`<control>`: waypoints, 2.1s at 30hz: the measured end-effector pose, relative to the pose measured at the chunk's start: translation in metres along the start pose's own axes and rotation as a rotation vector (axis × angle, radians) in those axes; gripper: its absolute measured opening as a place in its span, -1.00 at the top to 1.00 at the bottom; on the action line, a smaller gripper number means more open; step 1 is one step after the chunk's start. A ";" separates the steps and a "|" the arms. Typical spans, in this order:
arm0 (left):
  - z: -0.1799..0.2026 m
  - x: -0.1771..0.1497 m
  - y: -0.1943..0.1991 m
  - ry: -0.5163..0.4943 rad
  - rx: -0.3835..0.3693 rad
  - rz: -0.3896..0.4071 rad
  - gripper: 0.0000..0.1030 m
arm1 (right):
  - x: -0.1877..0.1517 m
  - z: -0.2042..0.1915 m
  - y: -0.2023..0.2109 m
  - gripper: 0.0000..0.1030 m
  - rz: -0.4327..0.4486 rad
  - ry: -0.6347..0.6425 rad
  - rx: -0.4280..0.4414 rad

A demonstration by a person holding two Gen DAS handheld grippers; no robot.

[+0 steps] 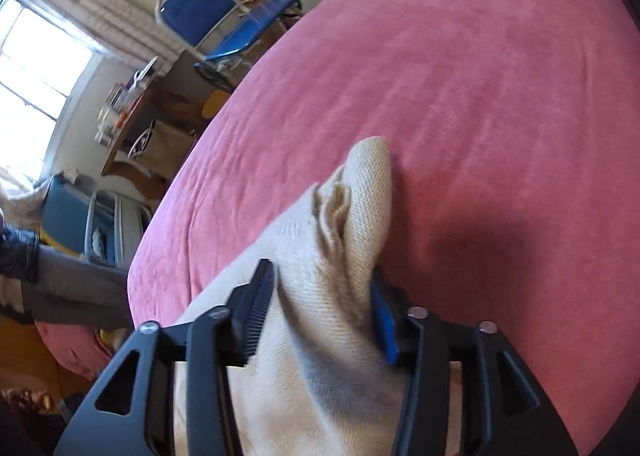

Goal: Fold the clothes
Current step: 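Lift the held sweater edge with both grippers and fold it over onto itself, then lay the folded sweater down and open both grippers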

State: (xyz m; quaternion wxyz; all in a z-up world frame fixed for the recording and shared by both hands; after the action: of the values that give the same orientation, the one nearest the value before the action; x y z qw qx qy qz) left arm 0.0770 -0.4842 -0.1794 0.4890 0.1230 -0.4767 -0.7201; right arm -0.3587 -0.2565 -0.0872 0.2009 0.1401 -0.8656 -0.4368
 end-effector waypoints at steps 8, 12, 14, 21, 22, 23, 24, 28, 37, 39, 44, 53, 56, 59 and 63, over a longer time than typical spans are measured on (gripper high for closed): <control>0.003 0.012 0.019 -0.032 0.002 0.054 0.70 | 0.008 0.048 0.047 -0.14 0.099 -0.169 0.070; 0.020 0.026 0.053 -0.094 0.015 0.130 0.69 | 0.015 0.043 0.039 -0.44 -0.018 -0.134 0.157; 0.024 0.033 0.063 -0.121 0.012 0.150 0.65 | 0.017 0.037 0.025 -0.44 -0.076 -0.072 0.073; 0.061 0.048 0.050 -0.249 -0.029 0.118 0.57 | 0.023 -0.004 -0.038 -0.24 -0.202 0.253 -0.331; 0.069 0.048 0.043 -0.267 -0.031 0.109 0.56 | 0.021 -0.006 -0.051 -0.13 -0.239 0.289 -0.375; 0.077 0.045 0.034 -0.289 -0.047 0.086 0.56 | 0.019 -0.010 -0.065 -0.05 -0.274 0.328 -0.419; 0.086 0.042 0.025 -0.310 -0.057 0.067 0.56 | 0.019 -0.014 -0.076 -0.05 -0.273 0.386 -0.490; 0.119 0.032 -0.006 -0.384 -0.073 0.023 0.56 | 0.038 -0.018 -0.085 -0.12 -0.145 0.492 -0.715; 0.160 0.030 -0.022 -0.483 -0.113 0.009 0.55 | 0.016 0.018 0.011 -0.26 -0.153 0.197 -0.282; 0.164 0.025 -0.025 -0.499 -0.109 -0.007 0.55 | -0.009 0.030 0.016 -0.43 -0.229 0.186 -0.234; 0.174 0.004 -0.032 -0.536 -0.083 -0.042 0.55 | -0.052 0.055 -0.001 -0.45 -0.312 0.192 -0.284; 0.164 -0.027 -0.023 -0.539 -0.066 -0.076 0.54 | -0.046 0.053 0.027 -0.45 -0.045 0.096 -0.399; 0.149 -0.025 -0.014 -0.468 -0.061 -0.056 0.54 | -0.050 0.022 0.025 -0.45 -0.067 0.097 -0.120; 0.127 -0.022 -0.003 -0.384 -0.043 -0.048 0.54 | -0.061 0.001 -0.014 -0.45 -0.191 0.099 -0.009; 0.080 -0.010 0.034 -0.216 -0.028 0.013 0.54 | -0.070 0.008 -0.048 -0.33 -0.225 0.038 -0.201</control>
State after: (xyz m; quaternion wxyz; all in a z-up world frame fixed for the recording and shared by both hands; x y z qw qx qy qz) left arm 0.0505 -0.4326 -0.1138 0.4409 0.0348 -0.5174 -0.7326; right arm -0.2973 -0.2492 -0.1459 0.1799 0.2236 -0.7925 -0.5381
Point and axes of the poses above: each gripper's, at about its wrist camera, not at the fingertips, and y roughly against the way its jaws point, z to its right, x to its top, the point moved 4 cm from there along -y, roughly the way its jaws point, and after that the axes turned 8 degrees about -z, right-handed, at the moved point
